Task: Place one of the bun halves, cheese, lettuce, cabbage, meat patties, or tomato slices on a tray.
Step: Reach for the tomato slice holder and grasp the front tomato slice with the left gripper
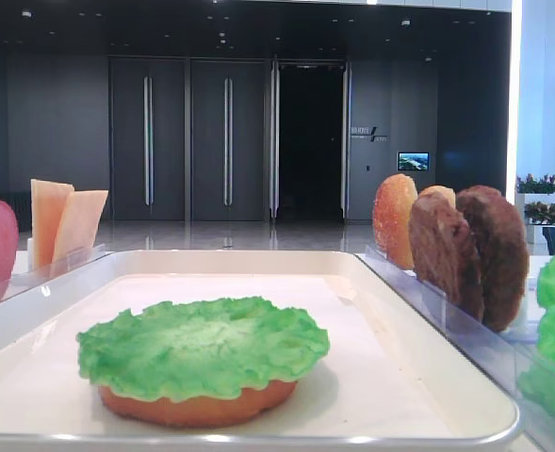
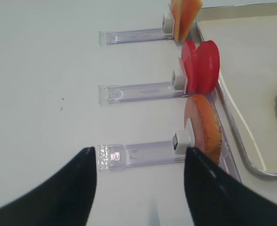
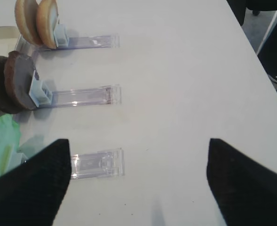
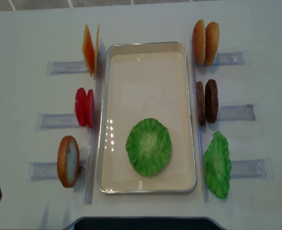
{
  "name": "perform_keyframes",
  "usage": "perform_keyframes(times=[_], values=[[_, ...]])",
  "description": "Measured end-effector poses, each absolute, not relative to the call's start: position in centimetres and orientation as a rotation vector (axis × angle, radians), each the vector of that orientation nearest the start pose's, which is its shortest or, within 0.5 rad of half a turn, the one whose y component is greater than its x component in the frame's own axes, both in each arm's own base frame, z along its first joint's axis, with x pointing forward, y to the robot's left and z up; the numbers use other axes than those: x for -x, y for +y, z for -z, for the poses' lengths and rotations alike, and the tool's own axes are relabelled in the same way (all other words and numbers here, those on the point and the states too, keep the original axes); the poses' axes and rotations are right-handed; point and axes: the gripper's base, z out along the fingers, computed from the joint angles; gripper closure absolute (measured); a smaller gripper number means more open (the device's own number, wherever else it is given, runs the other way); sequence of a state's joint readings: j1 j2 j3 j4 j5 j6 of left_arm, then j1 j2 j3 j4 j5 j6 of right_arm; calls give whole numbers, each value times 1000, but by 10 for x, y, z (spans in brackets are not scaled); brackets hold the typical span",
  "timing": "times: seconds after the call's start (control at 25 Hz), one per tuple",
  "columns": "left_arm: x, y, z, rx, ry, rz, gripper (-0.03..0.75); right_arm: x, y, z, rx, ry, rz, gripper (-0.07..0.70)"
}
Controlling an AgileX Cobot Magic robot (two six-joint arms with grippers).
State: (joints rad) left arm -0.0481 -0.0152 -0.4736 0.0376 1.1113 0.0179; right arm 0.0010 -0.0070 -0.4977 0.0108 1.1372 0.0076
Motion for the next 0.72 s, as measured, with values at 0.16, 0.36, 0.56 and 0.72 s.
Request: perform_keyframes(times=[0.16,0.36,0.56,0.72], values=[[6,3,-266,-67,2104,-27,262,9,1,-271,-6,2116,-19,44],[6,3,-266,-67,2104,-27,262,9,1,-271,-6,2116,-18,44],[6,3,-266,-67,2104,-27,262,9,1,-271,-6,2116,-18,44],[6,3,-266,-67,2104,-27,262,9,1,-271,-6,2116,-18,44]])
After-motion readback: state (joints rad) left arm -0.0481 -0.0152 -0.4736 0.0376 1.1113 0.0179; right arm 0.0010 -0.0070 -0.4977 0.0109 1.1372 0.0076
